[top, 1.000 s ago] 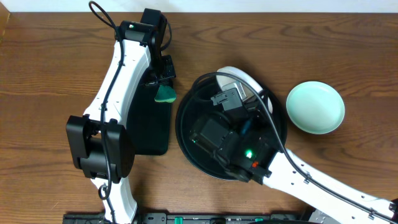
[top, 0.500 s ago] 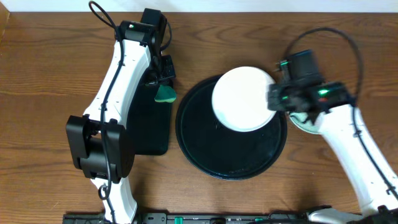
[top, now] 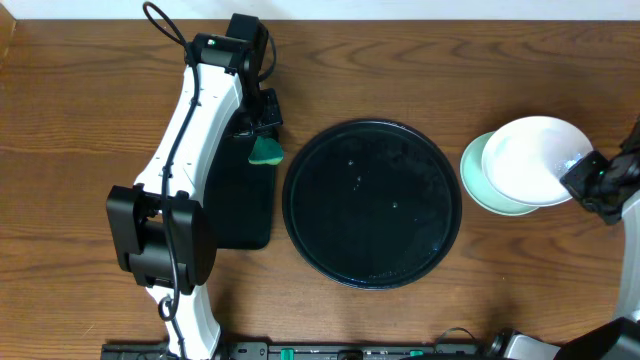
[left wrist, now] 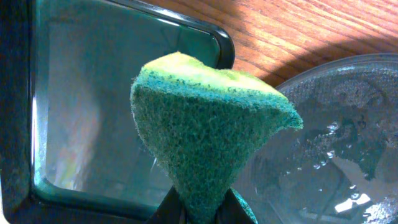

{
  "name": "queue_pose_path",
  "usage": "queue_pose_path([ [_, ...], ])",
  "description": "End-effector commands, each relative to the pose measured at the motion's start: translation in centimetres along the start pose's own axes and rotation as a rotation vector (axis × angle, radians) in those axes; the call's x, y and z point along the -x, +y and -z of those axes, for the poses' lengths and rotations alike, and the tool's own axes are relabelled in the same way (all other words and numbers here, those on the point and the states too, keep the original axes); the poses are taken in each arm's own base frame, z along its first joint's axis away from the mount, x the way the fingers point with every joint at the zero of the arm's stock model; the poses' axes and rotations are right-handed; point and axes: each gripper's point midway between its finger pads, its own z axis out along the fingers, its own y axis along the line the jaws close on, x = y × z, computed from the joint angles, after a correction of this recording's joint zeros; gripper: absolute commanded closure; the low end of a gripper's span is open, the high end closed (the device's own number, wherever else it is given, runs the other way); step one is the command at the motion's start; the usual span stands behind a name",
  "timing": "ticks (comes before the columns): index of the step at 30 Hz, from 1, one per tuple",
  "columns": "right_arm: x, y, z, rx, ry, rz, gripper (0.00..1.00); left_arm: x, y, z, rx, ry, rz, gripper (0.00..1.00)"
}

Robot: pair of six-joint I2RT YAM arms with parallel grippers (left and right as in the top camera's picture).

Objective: Clean dirty plates on tray and stack at the side
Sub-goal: 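Lift white plate with right gripper and place it on the mint stack, then lower sponge into small dark tray and release it with left gripper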

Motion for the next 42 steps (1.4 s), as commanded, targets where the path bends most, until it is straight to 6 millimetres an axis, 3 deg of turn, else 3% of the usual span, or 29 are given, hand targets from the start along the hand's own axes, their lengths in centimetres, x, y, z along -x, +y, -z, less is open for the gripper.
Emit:
queue_pose_path([
  [1,-0.7,-1.7,-2.3,-0.07,0.003,-0.053,0.99,0.0,-0.3,0.3,-0.013,-0.004,-0.015,0.93],
  [7,-1.6,-2.0,-5.8,-0.06,0.005,-0.052,0.99,0.0,-0.2,0.3,-0.012,-0.003,-0.015,0.93],
  [11,-2.0,0.1,-7.8,0.036,0.013,-0.003,0.99,0.0,-0.3,0.3,-0.013,-0.004,-0.015,0.93],
  [18,-4.0,1.9,-10.3,0.031,0.088,0.067,0.98,-0.1,-0.2,0.3,-0.01,0.002,-0.015,0.93],
  [21,-4.7,2.4,-10.4,0.031,0.104,0.089,0.85,-0.2,-0.2,0.3,-0.009,0.003,-0.015,0.92],
  [25,-4.0,3.0,-9.0,0.017,0.111,0.116,0.66,-0.1,-0.2,0.3,-0.01,0.003,-0.02,0.93],
  [29,-2.3,3.9,-5.9,0.008,0.119,0.171,0.64,-0.3,-0.1,0.4,-0.009,0.006,-0.046,0.93],
  [33,-1.5,6.4,-2.9,0.045,0.117,0.289,0.62,-0.9,0.2,0.8,0.0,0.024,-0.096,0.93],
  [36,-3.1,10.7,-0.9,0.144,0.128,0.473,0.51,-2.2,1.9,1.0,0.065,0.077,-0.165,0.93],
  [42,-5.8,13.9,-0.5,0.189,0.13,0.588,0.48,-2.3,4.9,0.3,0.142,0.106,-0.094,0.93],
])
